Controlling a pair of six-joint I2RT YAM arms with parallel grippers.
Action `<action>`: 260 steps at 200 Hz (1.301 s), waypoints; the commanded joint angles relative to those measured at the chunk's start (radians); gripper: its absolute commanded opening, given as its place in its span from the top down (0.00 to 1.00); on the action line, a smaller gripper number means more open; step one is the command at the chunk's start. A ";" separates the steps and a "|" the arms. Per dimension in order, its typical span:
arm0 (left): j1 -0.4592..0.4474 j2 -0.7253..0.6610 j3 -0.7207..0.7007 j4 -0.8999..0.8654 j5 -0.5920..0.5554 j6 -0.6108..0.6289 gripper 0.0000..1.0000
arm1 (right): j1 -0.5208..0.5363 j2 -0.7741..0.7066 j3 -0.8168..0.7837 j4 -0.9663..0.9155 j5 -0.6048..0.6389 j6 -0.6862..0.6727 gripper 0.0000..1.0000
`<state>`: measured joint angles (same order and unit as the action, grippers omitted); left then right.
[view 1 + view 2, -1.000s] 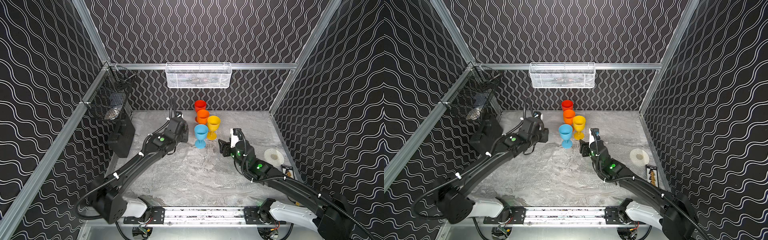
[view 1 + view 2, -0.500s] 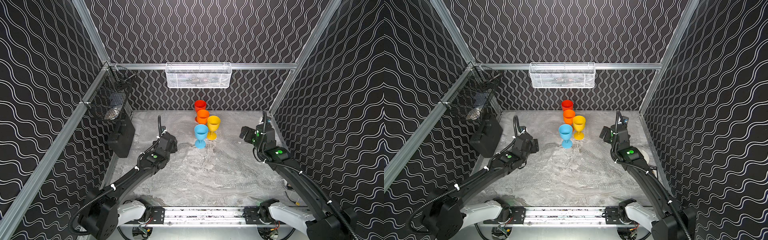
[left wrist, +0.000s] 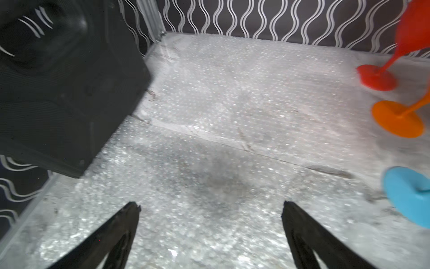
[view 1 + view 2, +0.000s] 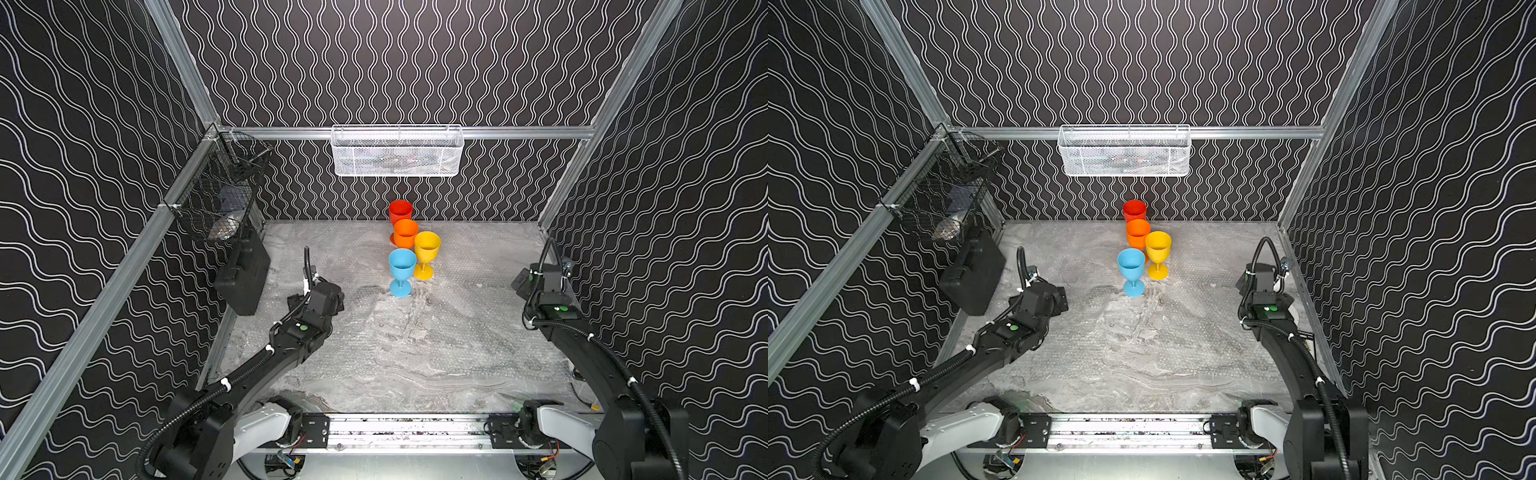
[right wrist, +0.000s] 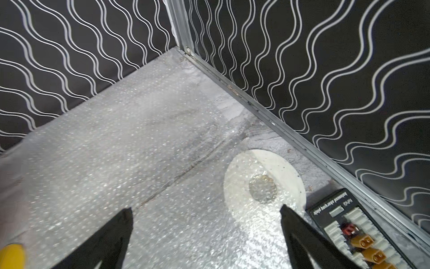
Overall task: Unpack wine glasses from bubble wrap
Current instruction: Reset both arms
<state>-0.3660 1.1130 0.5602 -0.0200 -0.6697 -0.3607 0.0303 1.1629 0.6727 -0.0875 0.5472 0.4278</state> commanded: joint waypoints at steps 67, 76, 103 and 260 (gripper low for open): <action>0.012 0.287 -0.408 1.222 -0.073 0.459 0.01 | -0.004 0.210 -0.264 0.777 -0.034 -0.219 0.00; 0.016 0.363 -0.409 1.338 -0.062 0.479 0.01 | -0.004 0.235 -0.275 0.821 -0.039 -0.223 0.00; 0.035 0.562 -0.403 1.559 -0.008 0.498 0.01 | -0.004 0.311 -0.320 0.983 -0.035 -0.237 0.00; 0.163 0.572 -0.315 1.334 0.294 0.452 0.00 | -0.020 0.509 -0.294 1.123 -0.347 -0.366 0.00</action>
<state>-0.2226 1.6962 0.2138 1.3540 -0.4049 0.1196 0.0269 1.6600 0.3740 1.0676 0.2535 0.0776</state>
